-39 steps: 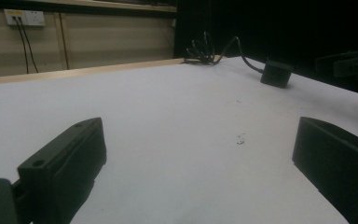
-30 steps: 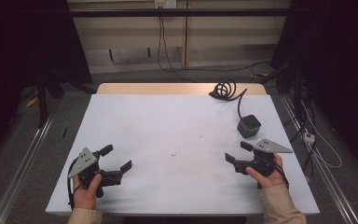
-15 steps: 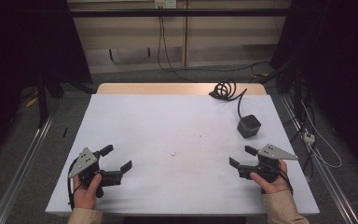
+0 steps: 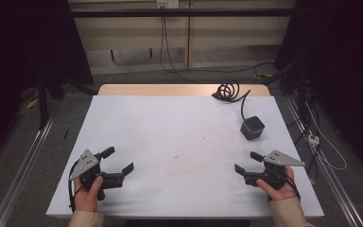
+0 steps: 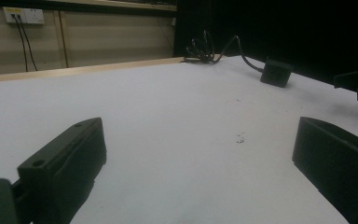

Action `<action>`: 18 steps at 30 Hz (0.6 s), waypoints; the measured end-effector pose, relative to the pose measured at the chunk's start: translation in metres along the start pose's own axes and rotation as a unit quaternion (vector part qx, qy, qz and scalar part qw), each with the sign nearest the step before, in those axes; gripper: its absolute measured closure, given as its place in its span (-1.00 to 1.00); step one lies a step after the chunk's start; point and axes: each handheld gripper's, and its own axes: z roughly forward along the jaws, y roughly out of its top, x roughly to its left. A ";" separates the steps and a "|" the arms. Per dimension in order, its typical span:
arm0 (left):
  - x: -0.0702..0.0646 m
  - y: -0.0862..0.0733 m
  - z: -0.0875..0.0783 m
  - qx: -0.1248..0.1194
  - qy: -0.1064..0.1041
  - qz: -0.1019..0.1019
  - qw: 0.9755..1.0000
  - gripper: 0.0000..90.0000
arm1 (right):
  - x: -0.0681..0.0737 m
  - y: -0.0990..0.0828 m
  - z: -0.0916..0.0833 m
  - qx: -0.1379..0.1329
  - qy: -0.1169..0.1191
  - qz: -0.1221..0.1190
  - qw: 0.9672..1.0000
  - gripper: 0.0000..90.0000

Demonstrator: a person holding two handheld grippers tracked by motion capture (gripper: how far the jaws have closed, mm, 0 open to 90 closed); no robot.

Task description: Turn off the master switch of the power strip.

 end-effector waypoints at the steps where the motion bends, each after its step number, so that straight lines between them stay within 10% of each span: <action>1: 0.000 0.000 0.000 0.000 0.000 0.000 1.000 -0.95 | 0.000 0.000 0.000 0.000 -0.001 0.000 1.000 -0.62; 18: -0.001 0.000 0.001 0.001 -0.001 -0.001 1.000 -0.95 | -0.001 -0.007 -0.010 0.000 -0.003 0.001 1.000 -0.62</action>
